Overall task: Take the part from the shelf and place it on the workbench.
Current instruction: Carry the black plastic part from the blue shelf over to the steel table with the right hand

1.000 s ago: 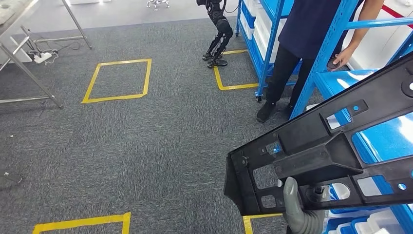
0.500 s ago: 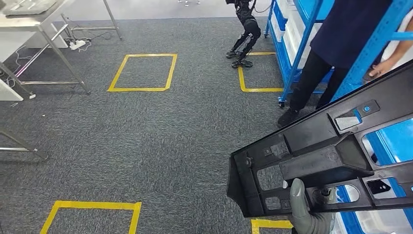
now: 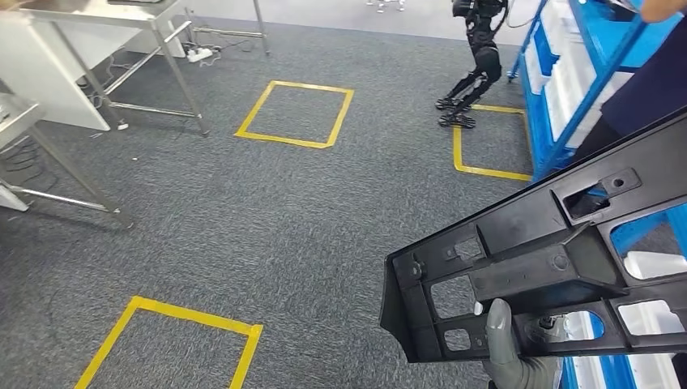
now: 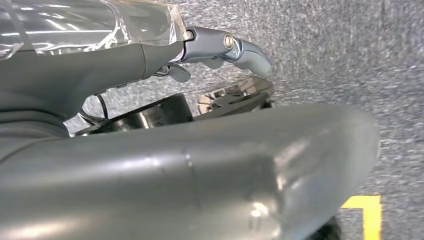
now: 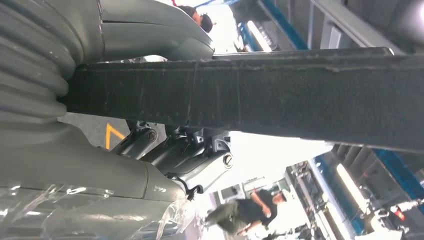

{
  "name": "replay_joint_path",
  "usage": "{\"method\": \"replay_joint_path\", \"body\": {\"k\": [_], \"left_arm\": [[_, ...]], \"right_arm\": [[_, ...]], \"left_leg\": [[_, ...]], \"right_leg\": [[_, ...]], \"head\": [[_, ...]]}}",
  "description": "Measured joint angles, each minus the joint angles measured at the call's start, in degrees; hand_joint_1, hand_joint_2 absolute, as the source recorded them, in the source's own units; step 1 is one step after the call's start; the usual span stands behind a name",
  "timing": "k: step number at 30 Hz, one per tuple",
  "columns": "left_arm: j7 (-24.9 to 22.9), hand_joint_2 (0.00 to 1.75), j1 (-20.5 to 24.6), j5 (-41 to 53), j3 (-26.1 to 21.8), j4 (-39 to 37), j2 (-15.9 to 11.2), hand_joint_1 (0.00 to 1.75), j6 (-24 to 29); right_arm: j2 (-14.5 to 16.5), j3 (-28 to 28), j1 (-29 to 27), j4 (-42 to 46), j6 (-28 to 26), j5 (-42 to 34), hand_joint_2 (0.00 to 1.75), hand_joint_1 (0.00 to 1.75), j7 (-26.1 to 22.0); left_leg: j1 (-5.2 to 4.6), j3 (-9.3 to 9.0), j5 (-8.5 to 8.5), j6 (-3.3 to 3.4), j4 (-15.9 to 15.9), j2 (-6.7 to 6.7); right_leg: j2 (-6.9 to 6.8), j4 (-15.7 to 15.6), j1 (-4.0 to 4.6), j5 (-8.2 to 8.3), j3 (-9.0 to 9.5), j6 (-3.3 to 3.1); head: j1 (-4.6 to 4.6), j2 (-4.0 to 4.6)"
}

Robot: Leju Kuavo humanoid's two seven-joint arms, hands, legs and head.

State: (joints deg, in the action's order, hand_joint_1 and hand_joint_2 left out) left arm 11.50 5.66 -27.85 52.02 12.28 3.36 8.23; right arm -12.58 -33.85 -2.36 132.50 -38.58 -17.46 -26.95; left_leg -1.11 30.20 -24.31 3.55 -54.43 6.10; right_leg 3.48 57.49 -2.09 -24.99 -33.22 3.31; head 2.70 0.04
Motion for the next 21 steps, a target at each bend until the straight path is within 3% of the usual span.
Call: {"method": "replay_joint_path", "body": {"k": [1,3,5,7,9,10,11,12,14,16,18,19,21], "left_arm": [[-0.03,0.00,0.02,0.01,0.00,0.00,0.01,0.00,0.00],[-0.08,0.00,-0.08,0.02,0.00,0.00,-0.01,0.00,0.01],[-0.13,0.00,-0.13,0.02,0.00,0.00,-0.02,0.00,0.01],[-0.15,0.00,0.01,0.01,0.00,0.00,-0.01,0.00,0.02],[-0.15,0.00,0.16,0.03,0.00,0.00,-0.01,0.00,0.04],[-0.16,0.00,0.20,0.04,0.00,0.00,-0.01,0.00,0.05],[-0.21,0.00,0.21,0.04,0.00,0.00,-0.01,0.00,0.06],[-0.28,0.00,0.18,0.04,0.00,0.00,-0.01,0.00,0.05],[-0.42,0.00,0.09,0.03,0.00,-0.01,-0.02,0.00,0.08],[-0.42,0.00,0.11,0.01,0.00,-0.02,-0.05,0.00,0.12],[-0.41,0.00,0.10,0.00,0.00,-0.02,-0.07,0.00,0.14],[-0.40,0.00,0.00,-0.01,0.00,-0.02,-0.05,0.00,0.15],[-0.38,0.00,-0.02,-0.02,0.00,-0.03,-0.03,0.00,0.19]], "right_arm": [[-0.01,0.02,0.01,0.04,0.00,0.01,1.75,1.75,-0.01],[-0.01,0.10,0.05,0.13,0.00,0.01,1.75,1.75,-0.01],[-0.02,0.20,0.02,0.25,0.00,0.02,1.75,1.75,-0.03],[-0.04,0.27,-0.05,0.40,0.01,0.02,1.75,1.75,-0.04],[-0.04,0.30,-0.09,0.46,0.01,0.02,1.75,1.75,-0.04],[-0.05,0.31,-0.09,0.46,0.01,0.02,1.75,1.75,-0.04],[-0.05,0.32,-0.10,0.46,0.00,0.02,1.75,1.75,-0.04],[-0.05,0.32,-0.10,0.47,0.00,0.02,1.75,1.75,-0.04],[-0.05,0.33,-0.12,0.55,0.00,0.02,1.75,1.75,-0.04],[-0.05,0.34,-0.15,0.66,-0.01,0.02,1.75,1.75,-0.04],[-0.05,0.37,-0.17,0.78,-0.02,0.02,1.75,1.75,-0.02],[-0.06,0.42,-0.23,0.86,-0.03,0.02,1.75,1.75,0.00],[-0.09,0.55,-0.42,1.03,-0.09,0.07,1.75,1.75,-0.04]], "left_leg": [[-0.01,0.26,-0.28,-0.25,-0.18,0.48],[0.24,0.60,-0.56,-0.65,-0.33,0.98],[0.37,1.62,-1.88,-1.22,-2.69,-1.17],[0.52,5.24,-5.23,-1.84,-9.83,-4.23],[0.85,9.63,-7.86,-2.19,-17.47,-5.13],[0.93,10.59,-7.72,-2.20,-18.74,-5.25],[0.97,10.22,-6.46,-2.13,-17.46,-5.42],[0.93,8.60,-4.38,-1.94,-13.89,-5.85],[0.48,4.35,-0.46,-1.30,-5.01,-8.44],[-0.22,2.52,0.68,-0.71,-0.96,-10.08],[-0.56,2.19,0.67,-0.21,-0.52,-8.90],[-0.50,1.73,0.87,0.05,-0.08,-8.19],[-0.06,0.69,1.42,0.63,0.77,-6.90]], "right_leg": [[0.31,-0.92,0.06,0.11,0.36,-0.26],[-0.92,-1.00,0.36,-0.02,0.52,-1.07],[-2.18,-1.13,0.41,-0.16,0.83,-1.80],[-3.47,-1.17,0.51,-0.45,1.12,-2.29],[-4.88,-1.17,0.66,-0.80,1.32,-2.40],[-5.61,-1.16,0.71,-1.01,1.49,-2.38],[-6.32,-1.16,0.74,-1.24,1.76,-2.32],[-7.03,-1.17,0.77,-1.50,2.12,-2.24],[-8.21,-1.18,0.88,-2.06,2.89,-1.88],[-9.12,-1.24,0.81,-2.52,3.37,-1.29],[-10.14,-1.50,0.57,-2.86,3.83,-0.55],[-9.87,-1.33,0.43,-3.15,4.10,-0.23],[-7.32,1.93,0.39,-5.17,3.06,0.06]], "head": [[0.01,0.00],[0.06,0.00],[0.18,0.00],[0.31,0.00],[0.34,0.00],[0.34,0.00],[0.34,0.00],[0.34,0.00],[0.32,0.00],[0.31,0.00],[0.32,0.00],[0.29,0.00],[0.20,0.00]]}}
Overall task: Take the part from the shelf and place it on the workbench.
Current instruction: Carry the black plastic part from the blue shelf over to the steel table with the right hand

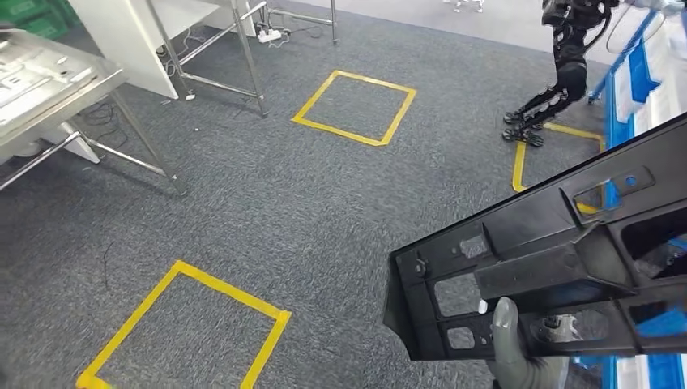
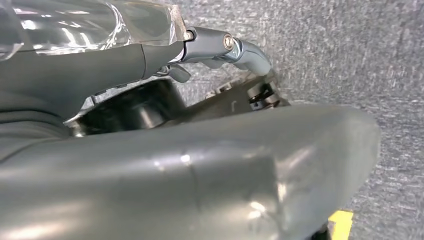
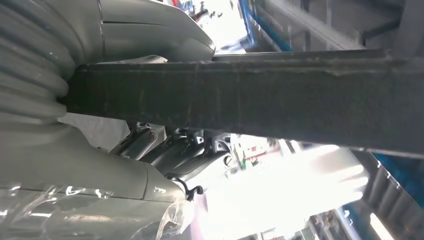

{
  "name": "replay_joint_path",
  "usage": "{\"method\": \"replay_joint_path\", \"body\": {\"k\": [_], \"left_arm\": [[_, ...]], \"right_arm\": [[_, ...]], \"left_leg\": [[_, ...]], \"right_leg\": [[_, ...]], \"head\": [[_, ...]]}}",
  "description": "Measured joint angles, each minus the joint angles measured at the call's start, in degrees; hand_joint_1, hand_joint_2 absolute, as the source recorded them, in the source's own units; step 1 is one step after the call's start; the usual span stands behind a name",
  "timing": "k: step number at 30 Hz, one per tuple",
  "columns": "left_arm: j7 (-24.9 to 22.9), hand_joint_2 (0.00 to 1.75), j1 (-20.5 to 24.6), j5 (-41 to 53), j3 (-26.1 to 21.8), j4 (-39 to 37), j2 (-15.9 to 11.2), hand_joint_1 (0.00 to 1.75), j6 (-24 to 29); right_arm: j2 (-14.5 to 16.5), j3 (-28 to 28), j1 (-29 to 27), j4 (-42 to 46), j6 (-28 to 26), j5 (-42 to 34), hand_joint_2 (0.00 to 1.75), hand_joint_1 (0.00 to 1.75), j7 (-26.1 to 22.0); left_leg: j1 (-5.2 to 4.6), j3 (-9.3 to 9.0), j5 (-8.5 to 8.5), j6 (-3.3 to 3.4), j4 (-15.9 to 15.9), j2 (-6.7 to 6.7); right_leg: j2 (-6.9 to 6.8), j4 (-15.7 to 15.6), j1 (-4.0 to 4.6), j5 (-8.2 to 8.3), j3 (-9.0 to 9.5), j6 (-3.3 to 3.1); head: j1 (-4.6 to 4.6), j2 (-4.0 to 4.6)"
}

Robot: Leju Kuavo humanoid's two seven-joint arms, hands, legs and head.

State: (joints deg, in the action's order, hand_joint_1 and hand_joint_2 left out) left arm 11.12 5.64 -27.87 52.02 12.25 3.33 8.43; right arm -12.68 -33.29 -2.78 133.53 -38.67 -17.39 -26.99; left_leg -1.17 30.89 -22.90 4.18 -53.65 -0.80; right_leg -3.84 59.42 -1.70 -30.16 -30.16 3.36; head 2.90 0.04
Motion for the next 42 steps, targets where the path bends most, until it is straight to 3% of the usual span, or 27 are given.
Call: {"method": "replay_joint_path", "body": {"k": [2,4,5,6,8,9,10,12,13,15,17,18,20,22,24,26,28,30,32,33,34,35,36,37,39,41,42], "left_arm": [[0.01,0.00,0.17,0.01,0.01,-0.01,0.05,0.00,0.04],[0.01,0.00,0.18,0.02,0.02,-0.01,0.11,0.00,0.05],[0.00,0.00,0.09,0.02,0.02,-0.01,0.12,0.00,0.05],[-0.01,0.00,0.01,0.02,0.02,-0.01,0.13,0.00,0.05],[-0.01,0.00,0.00,0.03,0.03,-0.01,0.15,0.00,0.05],[-0.01,0.00,0.05,0.05,0.03,-0.01,0.16,0.00,0.05],[0.00,0.00,0.08,0.06,0.03,-0.01,0.17,0.00,0.05],[0.00,0.00,0.03,0.07,0.02,-0.01,0.17,0.00,0.05],[-0.01,0.00,-0.06,0.07,0.02,-0.01,0.16,0.00,0.07],[-0.02,0.00,-0.08,0.06,0.02,-0.01,0.14,0.00,0.09],[-0.01,0.00,0.08,0.05,0.02,-0.01,0.13,0.00,0.13],[0.00,0.00,0.17,0.05,0.02,-0.01,0.13,0.00,0.15],[0.02,0.00,0.24,0.06,0.02,-0.01,0.12,0.00,0.19],[0.02,0.00,0.17,0.05,0.02,-0.01,0.10,0.00,0.21],[0.01,0.00,0.14,0.05,0.03,-0.01,0.09,0.00,0.23],[0.02,0.00,0.20,0.06,0.04,0.00,0.08,0.00,0.25],[-0.02,0.00,0.11,0.06,0.04,0.01,0.08,0.00,0.26],[-0.07,0.00,-0.01,0.08,0.04,-0.01,0.07,0.00,0.34],[-0.10,0.00,0.11,0.23,0.05,-0.01,0.08,0.00,0.43],[-0.14,0.00,0.20,0.34,0.07,-0.01,0.12,0.00,0.45],[-0.17,0.00,0.21,0.46,0.09,-0.01,0.16,0.00,0.46],[-0.20,0.00,0.17,0.54,0.13,-0.01,0.20,0.00,0.49],[-0.22,0.00,0.09,0.59,0.16,-0.01,0.20,0.00,0.52],[-0.23,0.00,0.04,0.62,0.21,-0.01,0.20,0.00,0.56],[-0.25,0.00,0.07,0.65,0.33,-0.01,0.21,0.00,0.60],[-0.27,0.00,0.15,0.72,0.43,-0.01,0.22,0.00,0.60],[-0.29,0.00,0.14,0.75,0.49,-0.01,0.22,0.00,0.61]], "right_arm": [[-0.10,0.16,-0.28,0.08,-0.10,0.04,1.75,1.75,-0.01],[-0.20,0.26,-0.60,0.08,-0.16,0.03,1.75,1.75,0.05],[-0.22,0.28,-0.72,0.08,-0.21,0.02,1.75,1.75,0.06],[-0.24,0.30,-0.78,0.08,-0.26,0.02,1.75,1.75,0.06],[-0.28,0.35,-0.88,0.09,-0.39,0.03,1.75,1.75,0.05],[-0.29,0.38,-0.92,0.12,-0.43,0.04,1.75,1.75,0.05],[-0.30,0.41,-0.94,0.16,-0.46,0.04,1.75,1.75,0.05],[-0.31,0.46,-0.91,0.25,-0.48,0.05,1.75,1.75,0.04],[-0.30,0.48,-0.90,0.31,-0.48,0.06,1.75,1.75,0.04],[-0.32,0.52,-0.98,0.44,-0.45,0.07,1.75,1.75,0.04],[-0.34,0.57,-1.10,0.53,-0.43,0.08,1.75,1.75,0.03],[-0.34,0.60,-1.14,0.55,-0.43,0.08,1.75,1.75,0.02],[-0.35,0.61,-1.16,0.55,-0.43,0.08,1.75,1.75,0.03],[-0.35,0.62,-1.17,0.58,-0.43,0.08,1.75,1.75,0.04],[-0.35,0.66,-1.19,0.68,-0.46,0.08,1.75,1.75,0.03],[-0.35,0.71,-1.22,0.81,-0.54,0.09,1.75,1.75,0.02],[-0.34,0.75,-1.22,0.92,-0.66,0.10,1.75,1.75,-0.02],[-0.33,0.83,-1.30,1.06,-0.76,0.12,1.75,1.75,-0.06],[-0.36,0.93,-1.40,1.22,-0.88,0.23,1.75,1.75,-0.09],[-0.37,0.97,-1.46,1.27,-0.93,0.31,1.75,1.75,-0.12],[-0.38,1.00,-1.53,1.28,-0.95,0.35,1.75,1.75,-0.11],[-0.39,1.02,-1.60,1.29,-0.96,0.36,1.75,1.75,-0.11],[-0.39,1.03,-1.63,1.30,-0.96,0.37,1.75,1.75,-0.10],[-0.39,1.04,-1.64,1.32,-0.96,0.37,1.75,1.75,-0.10],[-0.39,1.05,-1.65,1.36,-0.98,0.40,1.75,1.75,-0.10],[-0.39,1.07,-1.63,1.41,-1.01,0.42,1.75,1.75,-0.10],[-0.39,1.07,-1.59,1.44,-1.02,0.42,1.75,1.75,-0.11]], "left_leg": [[0.17,-0.22,0.06,0.38,0.15,1.26],[0.16,-0.38,-0.11,0.48,0.11,2.92],[0.18,-0.53,-0.24,0.46,0.07,3.79],[0.24,-0.77,-0.40,0.34,0.03,4.62],[0.26,-1.08,-0.94,-0.15,-0.28,6.14],[0.20,-1.06,-1.27,-0.45,-0.45,6.71],[0.15,-0.88,-1.61,-0.73,-0.59,7.21],[0.27,-0.53,-2.01,-1.21,-0.60,8.00],[0.41,-0.42,-2.24,-1.43,-0.87,7.86],[0.59,1.05,-4.20,-2.05,-4.24,5.42],[0.81,5.08,-8.17,-2.71,-12.26,2.44],[0.97,7.32,-9.82,-2.94,-16.40,1.88],[1.12,9.06,-9.86,-3.08,-19.12,1.49],[1.09,5.93,-5.97,-2.82,-12.48,0.42],[0.71,1.95,-2.48,-2.25,-4.22,-2.06],[0.29,0.76,-1.67,-1.73,-1.39,-3.06],[0.28,0.55,-1.57,-1.14,-1.11,-1.74],[0.56,-0.15,-1.30,-0.44,-0.60,-0.39],[0.74,-0.56,-1.24,0.05,-0.44,0.84],[0.72,-0.60,-1.29,0.20,-0.46,1.53],[0.70,-0.68,-1.37,0.30,-0.47,2.32],[0.69,-0.83,-1.48,0.33,-0.48,3.18],[0.70,-1.08,-1.62,0.28,-0.49,4.06],[0.73,-1.40,-1.80,0.17,-0.50,4.92],[0.71,-1.87,-2.34,-0.28,-0.61,6.47],[0.63,-1.91,-2.83,-0.82,-0.62,7.65],[0.64,-1.84,-2.98,-1.13,-0.55,8.20]], "right_leg": [[2.91,7.66,-0.02,-3.17,-4.01,0.02],[3.64,13.15,0.00,-3.90,-7.98,0.19],[3.74,12.77,-0.02,-2.58,-8.56,0.25],[3.97,10.04,-0.07,-0.27,-7.95,0.28],[5.96,1.56,-0.26,4.45,-4.87,0.32],[6.78,-1.52,-0.33,5.74,-3.67,0.21],[7.37,-3.20,-0.31,6.19,-3.01,0.00],[6.50,-3.54,-0.12,5.98,-2.85,-0.71],[5.94,-3.60,-0.08,5.94,-2.76,-1.08],[4.68,-3.74,-0.11,5.87,-2.52,-1.79],[3.38,-3.76,-0.02,5.58,-2.34,-2.17],[2.67,-3.76,0.02,5.44,-2.28,-2.22],[1.21,-3.76,0.04,5.10,-1.99,-2.10],[-0.22,-3.76,0.04,4.66,-1.35,-1.82],[-1.42,-3.72,0.25,4.11,-0.66,-1.32],[-2.41,-3.74,0.44,3.61,-0.17,-0.68],[-3.16,-3.84,0.24,3.20,0.35,0.04],[-1.15,-1.69,0.01,1.58,-0.15,0.53],[2.21,5.32,0.02,-1.98,-3.50,0.67],[3.06,9.67,0.07,-3.64,-5.90,0.70],[3.48,12.93,0.13,-4.45,-7.92,0.73],[3.66,14.14,0.16,-4.03,-9.03,0.71],[3.80,12.82,0.15,-2.39,-8.92,0.64],[4.18,9.21,0.11,0.12,-7.65,0.54],[6.47,0.56,-0.03,4.50,-4.17,0.30],[7.95,-3.58,-0.02,5.67,-2.43,-0.05],[7.57,-3.87,0.10,5.45,-2.26,-0.32]], "head": [[-0.12,0.00],[-0.16,0.00],[-0.16,0.00],[-0.16,0.00],[-0.18,0.00],[-0.18,0.00],[-0.17,0.00],[-0.12,0.00],[-0.10,0.00],[-0.04,0.00],[0.02,0.00],[0.01,0.00],[0.01,0.00],[0.01,-0.01],[-0.01,-0.01],[-0.03,0.00],[-0.03,0.00],[-0.09,0.00],[-0.19,0.00],[-0.22,0.00],[-0.23,0.00],[-0.23,0.00],[-0.23,0.00],[-0.23,0.00],[-0.23,-0.01],[-0.22,-0.01],[-0.20,-0.01]]}}
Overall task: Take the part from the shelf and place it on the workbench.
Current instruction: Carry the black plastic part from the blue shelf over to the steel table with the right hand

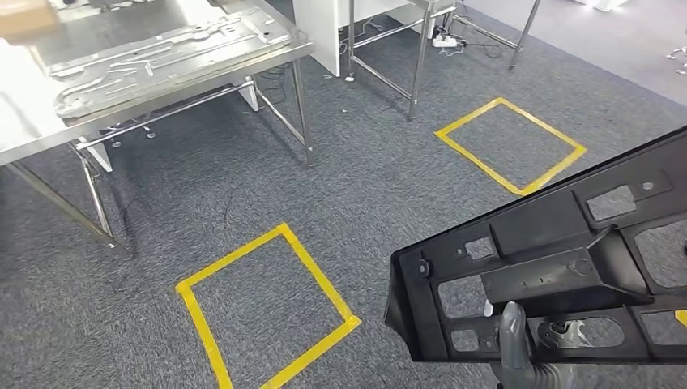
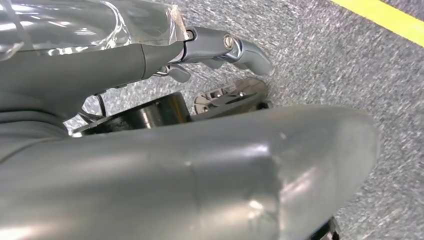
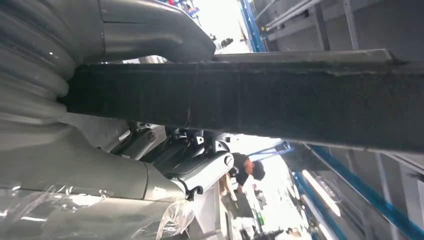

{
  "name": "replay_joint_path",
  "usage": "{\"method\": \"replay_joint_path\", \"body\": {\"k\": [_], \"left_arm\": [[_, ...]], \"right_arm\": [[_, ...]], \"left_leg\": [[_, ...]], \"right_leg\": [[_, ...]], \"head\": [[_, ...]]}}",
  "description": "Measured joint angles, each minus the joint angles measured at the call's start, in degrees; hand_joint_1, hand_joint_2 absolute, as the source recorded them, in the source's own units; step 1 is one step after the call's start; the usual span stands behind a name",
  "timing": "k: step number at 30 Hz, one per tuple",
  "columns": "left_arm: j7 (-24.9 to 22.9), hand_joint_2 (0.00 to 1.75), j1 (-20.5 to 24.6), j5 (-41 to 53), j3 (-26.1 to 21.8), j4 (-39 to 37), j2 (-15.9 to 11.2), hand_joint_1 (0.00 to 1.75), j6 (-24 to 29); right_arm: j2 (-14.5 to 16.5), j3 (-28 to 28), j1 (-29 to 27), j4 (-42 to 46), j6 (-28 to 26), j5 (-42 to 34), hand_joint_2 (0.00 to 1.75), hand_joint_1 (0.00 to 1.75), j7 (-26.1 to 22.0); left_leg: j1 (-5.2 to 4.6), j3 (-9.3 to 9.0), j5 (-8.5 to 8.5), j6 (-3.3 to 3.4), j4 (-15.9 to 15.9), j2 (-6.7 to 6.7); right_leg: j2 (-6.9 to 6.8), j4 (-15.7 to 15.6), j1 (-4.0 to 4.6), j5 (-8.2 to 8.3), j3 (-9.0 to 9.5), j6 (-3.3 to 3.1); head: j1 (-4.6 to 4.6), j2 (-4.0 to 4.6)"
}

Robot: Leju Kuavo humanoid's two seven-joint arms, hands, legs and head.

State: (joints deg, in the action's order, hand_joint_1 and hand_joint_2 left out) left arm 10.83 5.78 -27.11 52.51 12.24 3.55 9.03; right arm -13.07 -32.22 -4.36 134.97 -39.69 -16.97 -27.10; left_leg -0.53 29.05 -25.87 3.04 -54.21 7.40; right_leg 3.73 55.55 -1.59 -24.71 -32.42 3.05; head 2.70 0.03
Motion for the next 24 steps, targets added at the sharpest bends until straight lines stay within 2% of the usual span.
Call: {"method": "replay_joint_path", "body": {"k": [1,2,3,4,5,6,7,8,9,10,11,12,13,14,16,17,18,19,20,21,22,23,24], "left_arm": [[-0.01,0.00,-0.05,0.03,0.09,0.00,-0.02,0.00,0.02],[-0.02,0.00,-0.12,0.07,0.20,-0.01,-0.04,0.00,0.04],[-0.04,0.00,-0.14,0.10,0.31,-0.01,-0.05,0.00,0.07],[-0.06,0.00,-0.10,0.14,0.40,-0.01,-0.07,0.00,0.10],[-0.07,0.00,-0.03,0.21,0.48,-0.01,-0.07,0.00,0.15],[-0.08,0.00,0.07,0.30,0.55,-0.01,-0.07,0.00,0.23],[-0.08,0.00,0.14,0.43,0.63,-0.01,-0.08,0.00,0.32],[-0.08,0.00,0.18,0.59,0.71,-0.01,-0.08,0.00,0.45],[-0.07,0.00,0.17,0.76,0.79,-0.01,-0.09,0.00,0.55],[-0.03,0.00,0.14,0.94,0.84,-0.01,-0.09,0.00,0.62],[0.04,0.00,0.09,1.09,0.87,-0.01,-0.09,0.00,0.70],[0.13,0.00,0.07,1.19,0.90,-0.01,-0.09,0.00,0.74],[0.23,0.00,0.10,1.25,0.92,-0.01,-0.08,0.00,0.76],[0.29,0.00,0.12,1.26,0.94,-0.01,-0.07,0.00,0.78],[0.34,0.00,0.09,1.18,0.98,0.00,-0.05,0.00,0.73],[0.31,0.00,0.00,1.08,0.99,0.01,-0.04,0.00,0.66],[0.26,0.00,-0.04,0.95,0.99,0.01,-0.04,0.00,0.54],[0.21,0.00,-0.02,0.80,0.99,0.01,-0.04,0.00,0.38],[0.16,0.00,0.03,0.66,0.99,0.01,-0.01,0.00,0.17],[0.16,0.00,0.12,0.51,0.99,0.01,0.03,0.00,-0.05],[0.17,0.00,0.16,0.38,0.99,0.01,0.07,0.00,-0.24],[0.18,0.00,0.13,0.27,0.99,0.01,0.11,0.00,-0.38],[0.19,0.00,0.07,0.22,0.99,0.01,0.13,0.00,-0.45]], "right_arm": [[0.00,0.01,0.05,0.02,0.00,0.00,1.75,1.75,0.00],[0.00,0.01,0.08,0.05,0.01,0.01,1.75,1.75,-0.01],[-0.01,0.01,0.09,0.09,0.03,0.01,1.75,1.75,-0.01],[-0.01,0.01,0.07,0.14,0.05,0.01,1.75,1.75,-0.01],[-0.02,0.01,0.04,0.19,0.08,0.02,1.75,1.75,-0.01],[-0.02,0.01,0.03,0.21,0.09,0.02,1.75,1.75,-0.01],[-0.02,0.01,0.02,0.22,0.08,0.03,1.75,1.75,-0.01],[-0.02,0.01,0.02,0.22,0.08,0.03,1.75,1.75,-0.01],[-0.02,0.01,0.03,0.22,0.08,0.03,1.75,1.75,-0.01],[-0.02,0.01,0.03,0.22,0.07,0.03,1.75,1.75,-0.01],[-0.02,0.01,0.03,0.22,0.07,0.03,1.75,1.75,-0.01],[-0.02,0.01,0.03,0.22,0.07,0.03,1.75,1.75,-0.01],[-0.02,0.01,0.03,0.23,0.07,0.03,1.75,1.75,-0.01],[-0.02,0.01,0.04,0.25,0.08,0.03,1.75,1.75,-0.02],[-0.02,0.01,0.07,0.33,0.20,-0.18,1.75,1.75,-0.21],[-0.02,0.02,0.04,0.38,0.42,-0.61,1.75,1.75,-0.50],[-0.02,0.04,0.02,0.44,0.72,-1.23,1.75,1.75,-0.96],[-0.02,0.08,-0.05,0.50,1.03,-1.89,1.75,1.75,-1.57],[-0.03,0.17,-0.16,0.52,1.27,-2.47,1.75,1.75,-2.13],[-0.03,0.28,-0.32,0.52,1.40,-2.83,1.75,1.75,-2.56],[-0.04,0.40,-0.51,0.52,1.46,-2.99,1.75,1.75,-2.83],[-0.04,0.50,-0.68,0.52,1.50,-3.09,1.75,1.75,-2.95],[-0.04,0.56,-0.81,0.52,1.51,-3.11,1.75,1.75,-3.01]], "left_leg": [[0.15,0.05,-0.07,-0.27,0.06,0.43],[0.19,0.22,-0.37,-0.60,-0.34,-0.03],[0.20,0.86,-1.18,-0.96,-1.77,-1.26],[0.20,2.14,-2.57,-1.31,-4.46,-2.91],[0.23,4.20,-4.41,-1.65,-8.45,-4.75],[0.33,6.63,-6.19,-1.91,-12.89,-5.82],[0.45,8.76,-7.25,-2.09,-16.52,-6.30],[0.51,10.06,-7.25,-2.17,-18.34,-6.53],[0.54,10.01,-5.99,-2.15,-17.55,-6.71],[0.52,8.74,-3.76,-2.00,-14.33,-7.13],[0.41,6.70,-1.20,-1.67,-9.68,-8.25],[0.15,4.80,0.74,-1.29,-5.47,-9.52],[-0.10,3.50,1.93,-0.90,-2.46,-10.48],[-0.36,2.96,2.28,-0.54,-1.02,-11.08],[-0.56,2.99,2.12,-0.04,-0.70,-10.17],[-0.45,2.84,2.20,0.23,-0.47,-9.68],[-0.26,2.62,2.31,0.52,-0.23,-9.22],[-0.04,2.38,2.38,0.86,0.02,-8.82],[0.09,2.24,2.35,1.13,0.09,-8.47],[0.11,2.18,2.21,1.38,0.10,-8.08],[0.08,2.10,2.05,1.54,0.10,-7.65],[0.06,1.93,1.89,1.56,0.08,-7.22],[0.07,1.67,1.67,1.52,0.08,-6.80]], "right_leg": [[-0.71,-0.08,-0.03,-0.04,0.08,-0.33],[-1.38,-0.20,-0.04,-0.09,0.24,-0.69],[-2.10,-0.32,-0.10,-0.14,0.41,-1.05],[-2.80,-0.43,-0.15,-0.22,0.62,-1.37],[-3.47,-0.44,-0.05,-0.42,0.81,-1.60],[-4.19,-0.43,0.01,-0.64,0.98,-1.76],[-4.90,-0.42,0.07,-0.87,1.18,-1.81],[-5.64,-0.41,0.09,-1.14,1.45,-1.81],[-6.33,-0.42,0.10,-1.42,1.80,-1.75],[-7.01,-0.42,0.11,-1.73,2.27,-1.65],[-7.65,-0.44,0.15,-2.07,2.79,-1.51],[-8.21,-0.42,0.33,-2.45,3.25,-1.25],[-8.66,-0.41,0.45,-2.75,3.60,-1.00],[-9.09,-0.43,0.56,-3.00,3.83,-0.71],[-9.88,-0.64,0.60,-3.29,4.17,-0.12],[-9.55,-0.49,0.50,-3.57,4.30,0.21],[-8.48,0.45,0.42,-4.31,4.02,0.48],[-7.06,2.61,0.33,-5.61,3.12,0.71],[-5.43,6.06,0.24,-7.33,1.46,0.84],[-4.44,10.38,0.27,-9.15,-0.86,0.91],[-4.04,14.30,0.28,-10.36,-3.15,0.99],[-3.89,16.68,0.29,-10.55,-4.81,1.05],[-3.85,16.66,0.26,-9.45,-5.33,1.08]], "head": [[0.01,0.01],[0.02,0.01],[0.08,0.01],[0.11,0.01],[0.16,0.01],[0.19,0.01],[0.18,0.01],[0.18,0.01],[0.17,0.01],[0.17,0.01],[0.18,0.01],[0.17,0.01],[0.16,0.01],[0.14,0.01],[0.14,0.01],[0.11,0.01],[0.10,0.01],[0.05,0.01],[0.02,0.01],[0.00,0.01],[-0.02,0.01],[-0.01,0.01],[-0.01,0.01]]}}
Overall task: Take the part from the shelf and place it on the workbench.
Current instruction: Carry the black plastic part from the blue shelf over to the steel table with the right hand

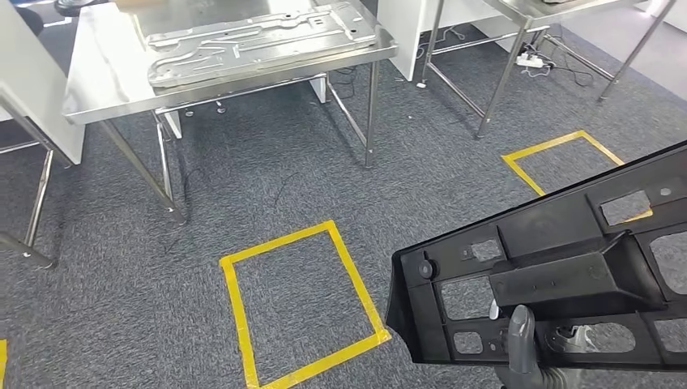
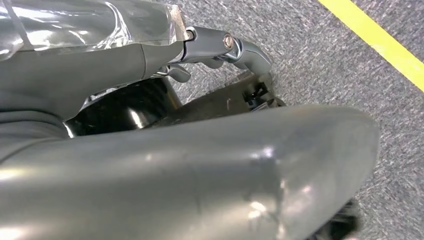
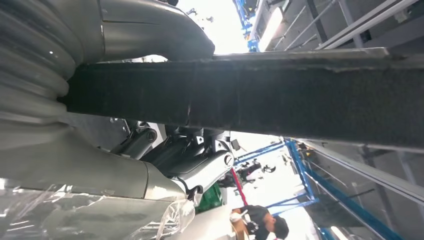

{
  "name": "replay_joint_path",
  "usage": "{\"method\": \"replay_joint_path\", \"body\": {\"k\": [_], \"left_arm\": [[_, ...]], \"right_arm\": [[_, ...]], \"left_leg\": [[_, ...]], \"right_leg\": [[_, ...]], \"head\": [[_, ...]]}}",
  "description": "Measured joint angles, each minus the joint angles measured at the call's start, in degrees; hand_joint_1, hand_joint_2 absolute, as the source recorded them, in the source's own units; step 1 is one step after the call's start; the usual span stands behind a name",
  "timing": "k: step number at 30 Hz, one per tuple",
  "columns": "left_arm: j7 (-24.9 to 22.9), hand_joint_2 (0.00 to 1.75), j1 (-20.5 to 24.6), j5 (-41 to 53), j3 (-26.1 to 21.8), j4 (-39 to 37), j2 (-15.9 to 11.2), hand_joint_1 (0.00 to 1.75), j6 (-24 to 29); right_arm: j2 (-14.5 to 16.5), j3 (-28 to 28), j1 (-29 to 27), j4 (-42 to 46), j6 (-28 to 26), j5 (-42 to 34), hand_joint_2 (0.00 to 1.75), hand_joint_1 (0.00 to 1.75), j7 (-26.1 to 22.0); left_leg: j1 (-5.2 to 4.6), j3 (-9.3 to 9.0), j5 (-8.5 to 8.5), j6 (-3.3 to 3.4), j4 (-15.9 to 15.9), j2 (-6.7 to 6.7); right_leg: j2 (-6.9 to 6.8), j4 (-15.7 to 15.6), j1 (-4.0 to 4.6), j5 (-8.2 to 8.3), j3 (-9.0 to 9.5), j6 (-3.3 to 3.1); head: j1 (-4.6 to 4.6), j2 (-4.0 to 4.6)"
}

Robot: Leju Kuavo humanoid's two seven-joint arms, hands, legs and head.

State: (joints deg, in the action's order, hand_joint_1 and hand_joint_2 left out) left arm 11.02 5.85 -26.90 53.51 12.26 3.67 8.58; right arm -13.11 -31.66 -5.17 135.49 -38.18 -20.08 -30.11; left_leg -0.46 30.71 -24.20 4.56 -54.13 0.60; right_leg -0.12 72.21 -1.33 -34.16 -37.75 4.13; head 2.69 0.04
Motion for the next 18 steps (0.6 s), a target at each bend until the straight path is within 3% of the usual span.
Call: {"method": "replay_joint_path", "body": {"k": [2,4,5,8,10,11,13,14,15,16,18], "left_arm": [[-0.01,0.00,-0.09,-0.01,0.00,0.00,0.01,0.00,-0.02],[-0.03,0.00,-0.04,-0.01,0.00,-0.01,0.03,0.00,-0.02],[-0.04,0.00,0.00,-0.01,0.00,-0.02,0.04,0.00,-0.02],[-0.09,0.00,-0.03,-0.01,0.00,-0.01,0.03,0.00,-0.02],[-0.10,0.00,0.00,-0.01,0.00,-0.01,0.01,0.00,-0.01],[-0.11,0.00,0.05,-0.02,0.00,-0.01,-0.01,0.00,0.02],[-0.13,0.00,0.22,-0.05,0.00,-0.02,-0.04,0.00,0.08],[-0.14,0.00,0.25,-0.07,0.00,-0.02,-0.06,0.00,0.10],[-0.16,0.00,0.29,-0.09,0.00,-0.02,-0.08,0.00,0.08],[-0.20,0.00,0.30,-0.12,0.00,-0.02,-0.10,0.00,0.06],[-0.26,0.00,0.21,-0.13,0.00,-0.02,-0.14,0.00,-0.05]], "right_arm": [[-0.02,0.06,-0.06,0.00,0.03,-0.01,1.75,1.75,-0.13],[-0.03,0.10,-0.04,0.01,0.07,-0.01,1.75,1.75,-0.20],[-0.03,0.11,-0.03,0.03,0.09,-0.01,1.75,1.75,-0.22],[-0.02,0.12,-0.02,0.10,0.14,-0.01,1.75,1.75,-0.25],[-0.04,0.12,-0.02,0.20,0.15,-0.01,1.75,1.75,-0.25],[-0.05,0.12,-0.02,0.25,0.16,0.00,1.75,1.75,-0.26],[-0.05,0.11,-0.03,0.28,0.16,0.01,1.75,1.75,-0.26],[-0.05,0.10,-0.04,0.28,0.16,0.01,1.75,1.75,-0.26],[-0.06,0.10,-0.04,0.28,0.16,0.01,1.75,1.75,-0.25],[-0.07,0.10,-0.03,0.28,0.17,0.01,1.75,1.75,-0.25],[-0.05,0.10,0.00,0.28,0.17,0.01,1.75,1.75,-0.21]], "left_leg": [[0.09,-0.84,-0.54,-0.34,-0.02,0.67],[-0.08,-1.43,-1.25,-0.92,-0.14,1.12],[-0.17,-1.54,-1.55,-1.22,-0.16,1.26],[-0.08,-1.67,-2.16,-2.08,-0.23,1.30],[0.13,-0.56,-3.59,-2.75,-3.12,0.83],[0.25,1.10,-4.95,-3.05,-6.45,0.57],[0.40,6.21,-7.81,-3.47,-15.27,0.36],[0.41,8.35,-8.16,-3.51,-18.26,0.34],[0.40,9.49,-7.26,-3.43,-19.07,0.33],[0.36,9.39,-5.16,-3.22,-17.33,0.31],[0.07,6.84,0.16,-2.34,-9.44,0.07]], "right_leg": [[0.05,-6.68,-0.11,4.76,2.42,0.00],[0.32,-14.25,-0.15,7.92,5.72,-0.20],[0.43,-16.19,-0.10,8.33,6.59,-0.43],[0.41,-16.84,0.11,7.87,7.00,-1.54],[0.25,-16.98,-0.03,7.59,7.44,-2.35],[0.14,-17.01,-0.07,7.34,7.73,-2.64],[-0.06,-17.00,0.00,6.59,8.44,-2.89],[-0.15,-17.00,0.05,6.14,8.93,-2.85],[-0.23,-17.01,0.10,5.63,9.55,-2.80],[-0.28,-17.02,0.14,5.09,10.29,-2.72],[-0.35,-17.17,0.19,3.93,11.84,-2.52]], "head": [[0.00,0.00],[-0.01,0.00],[0.01,0.00],[0.06,0.00],[0.10,0.00],[0.13,0.00],[0.15,-0.02],[0.15,-0.02],[0.15,-0.01],[0.15,-0.01],[0.15,0.00]]}}
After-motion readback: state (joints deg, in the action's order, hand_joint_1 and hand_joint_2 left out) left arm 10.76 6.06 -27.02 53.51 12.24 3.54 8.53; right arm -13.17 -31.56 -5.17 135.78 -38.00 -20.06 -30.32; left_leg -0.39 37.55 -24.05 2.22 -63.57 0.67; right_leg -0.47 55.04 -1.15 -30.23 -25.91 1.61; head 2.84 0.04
